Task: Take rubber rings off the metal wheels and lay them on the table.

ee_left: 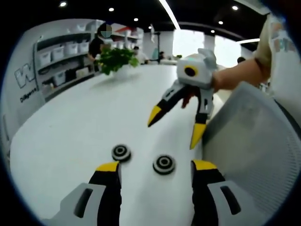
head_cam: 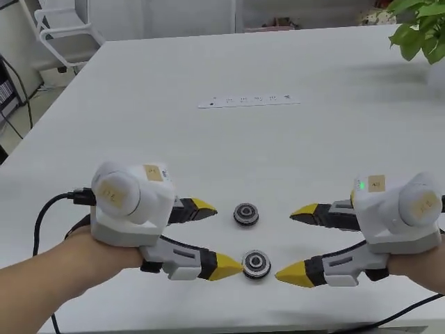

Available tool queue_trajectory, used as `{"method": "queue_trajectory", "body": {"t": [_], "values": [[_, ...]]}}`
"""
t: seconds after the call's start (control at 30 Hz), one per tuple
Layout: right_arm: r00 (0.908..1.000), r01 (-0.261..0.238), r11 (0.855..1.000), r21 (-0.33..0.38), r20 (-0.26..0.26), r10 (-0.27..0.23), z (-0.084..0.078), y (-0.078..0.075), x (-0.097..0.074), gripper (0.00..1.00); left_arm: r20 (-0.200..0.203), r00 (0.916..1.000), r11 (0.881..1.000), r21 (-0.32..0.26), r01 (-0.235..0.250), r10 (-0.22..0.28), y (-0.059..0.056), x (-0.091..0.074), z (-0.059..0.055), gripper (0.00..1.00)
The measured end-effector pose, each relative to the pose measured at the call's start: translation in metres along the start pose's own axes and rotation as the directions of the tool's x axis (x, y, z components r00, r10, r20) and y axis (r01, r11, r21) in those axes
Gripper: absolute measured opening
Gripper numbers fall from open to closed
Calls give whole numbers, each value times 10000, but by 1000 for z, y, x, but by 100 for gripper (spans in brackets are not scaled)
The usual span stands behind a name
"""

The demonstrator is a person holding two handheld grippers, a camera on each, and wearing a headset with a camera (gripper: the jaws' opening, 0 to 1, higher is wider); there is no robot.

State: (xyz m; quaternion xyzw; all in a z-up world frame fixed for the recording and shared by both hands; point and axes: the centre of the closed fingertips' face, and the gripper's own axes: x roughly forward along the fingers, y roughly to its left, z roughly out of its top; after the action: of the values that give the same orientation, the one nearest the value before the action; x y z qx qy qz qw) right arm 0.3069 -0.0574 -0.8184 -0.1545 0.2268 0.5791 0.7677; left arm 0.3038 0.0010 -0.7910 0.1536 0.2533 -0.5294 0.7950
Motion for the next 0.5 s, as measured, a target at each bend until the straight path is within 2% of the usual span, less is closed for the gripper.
{"method": "queue_trajectory", "body": {"t": [0.17,0.5], "values": [[9998,-168,9999,-26,-69,168,-2,3,10,58,-252,9995,9996,190,219,-214,-4,8,-5,59],[9980,-546,9984,-147,-313,542,-8,10,24,52,-461,9979,9986,226,476,-465,-9,20,-9,54]]}}
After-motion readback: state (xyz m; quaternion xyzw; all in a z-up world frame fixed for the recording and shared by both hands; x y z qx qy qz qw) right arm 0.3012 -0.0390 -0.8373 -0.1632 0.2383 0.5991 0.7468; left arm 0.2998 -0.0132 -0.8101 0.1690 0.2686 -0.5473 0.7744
